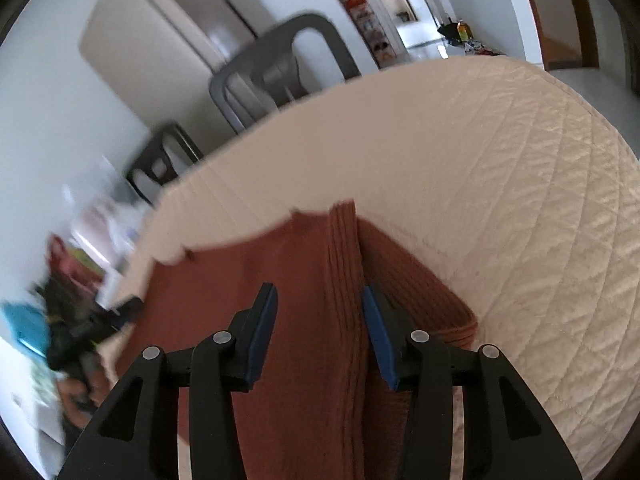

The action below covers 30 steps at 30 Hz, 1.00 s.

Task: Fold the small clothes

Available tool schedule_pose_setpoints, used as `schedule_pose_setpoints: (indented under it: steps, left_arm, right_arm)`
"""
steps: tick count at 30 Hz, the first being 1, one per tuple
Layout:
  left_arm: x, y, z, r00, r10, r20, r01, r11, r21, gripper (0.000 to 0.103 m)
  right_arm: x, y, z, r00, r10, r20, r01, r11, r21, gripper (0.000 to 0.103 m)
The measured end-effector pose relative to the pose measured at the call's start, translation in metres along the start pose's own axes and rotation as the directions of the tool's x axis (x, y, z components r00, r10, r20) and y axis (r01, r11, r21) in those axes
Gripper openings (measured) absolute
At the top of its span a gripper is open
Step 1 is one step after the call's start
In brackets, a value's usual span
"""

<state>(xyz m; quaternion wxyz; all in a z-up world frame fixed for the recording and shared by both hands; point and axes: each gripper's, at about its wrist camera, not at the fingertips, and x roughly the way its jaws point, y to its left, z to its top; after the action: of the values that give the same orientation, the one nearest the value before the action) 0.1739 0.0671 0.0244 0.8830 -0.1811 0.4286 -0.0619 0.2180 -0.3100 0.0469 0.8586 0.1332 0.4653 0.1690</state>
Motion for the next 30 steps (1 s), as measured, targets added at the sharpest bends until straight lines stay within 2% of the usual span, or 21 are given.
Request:
schedule_pose_setpoints:
  steps: [1,3,6,9,10,11,13,15,16,17,19,21,25,27,29,30]
  left_arm:
    - [0.002,-0.007,-0.002,0.999,0.04,0.008,-0.041,0.998,0.052,0.048]
    - [0.004,-0.012,-0.003,0.996,0.09,0.016,-0.091,0.99,0.108,0.048]
    - [-0.006,-0.01,-0.003,0.996,0.09,0.014,-0.091,0.992,0.087,0.048]
    - [-0.025,-0.002,-0.008,0.999,0.041,0.027,-0.041,0.999,0.034,0.048]
    - [-0.03,0.002,-0.012,0.999,0.031,0.029,-0.032,0.999,0.022,0.048]
    - [-0.035,0.007,-0.017,0.999,0.028,0.03,-0.028,1.0,0.006,0.051]
    - [-0.036,0.016,-0.025,1.0,0.017,0.012,-0.017,1.0,-0.025,0.058]
    - [-0.027,0.022,-0.032,1.0,0.001,-0.026,-0.002,0.998,-0.061,0.059]
    - [-0.028,0.021,-0.033,1.0,0.001,0.002,-0.001,0.998,-0.058,0.06]
    - [-0.026,0.019,-0.033,1.0,0.0,-0.003,0.0,0.998,-0.057,0.061]
    - [-0.025,0.015,-0.033,1.0,-0.012,0.004,0.012,0.998,-0.067,0.065]
    - [-0.022,0.011,-0.034,0.999,-0.035,0.006,0.036,0.997,-0.069,0.066]
    - [-0.02,0.001,-0.038,0.999,-0.027,0.033,0.029,0.998,-0.06,0.066]
    - [-0.023,-0.003,-0.043,0.998,-0.045,0.038,0.047,0.998,-0.052,0.065]
    - [-0.022,-0.005,-0.046,0.997,-0.07,0.025,0.072,0.996,-0.058,0.056]
    - [-0.02,-0.006,-0.047,0.999,-0.045,0.027,0.046,0.998,-0.048,0.048]
  right_arm:
    - [0.004,0.0,-0.001,0.999,-0.048,-0.007,0.048,0.999,-0.02,0.019]
    - [0.005,-0.005,0.0,0.998,-0.06,-0.001,0.06,0.998,-0.028,0.018]
    - [-0.007,-0.009,-0.001,0.997,-0.073,0.025,0.072,0.997,0.006,0.018]
    - [-0.032,-0.01,-0.014,0.996,-0.067,0.062,0.067,0.998,0.01,0.026]
    - [-0.04,-0.012,-0.02,0.997,-0.041,0.071,0.04,0.999,0.016,0.038]
    - [-0.047,-0.014,-0.026,0.996,-0.026,0.081,0.024,0.999,0.021,0.054]
    - [-0.058,-0.022,-0.039,0.995,-0.011,0.095,0.007,0.999,0.039,0.065]
    - [-0.057,-0.033,-0.048,0.997,0.018,0.076,-0.023,0.997,0.074,0.066]
    - [-0.053,-0.038,-0.052,0.998,0.038,0.057,-0.044,0.994,0.097,0.066]
    - [-0.049,-0.041,-0.054,0.997,0.057,0.047,-0.062,0.992,0.114,0.066]
    - [-0.049,-0.04,-0.055,0.995,0.076,0.068,-0.083,0.99,0.112,0.066]
    - [-0.047,-0.038,-0.054,0.994,0.092,0.067,-0.099,0.988,0.118,0.066]
    - [-0.042,-0.03,-0.054,0.993,0.09,0.078,-0.099,0.989,0.107,0.067]
    - [-0.041,-0.026,-0.057,0.992,0.107,0.069,-0.113,0.989,0.098,0.067]
    - [-0.04,-0.026,-0.059,0.987,0.151,0.053,-0.156,0.982,0.105,0.066]
    - [-0.04,-0.025,-0.06,0.988,0.145,0.054,-0.149,0.983,0.105,0.065]
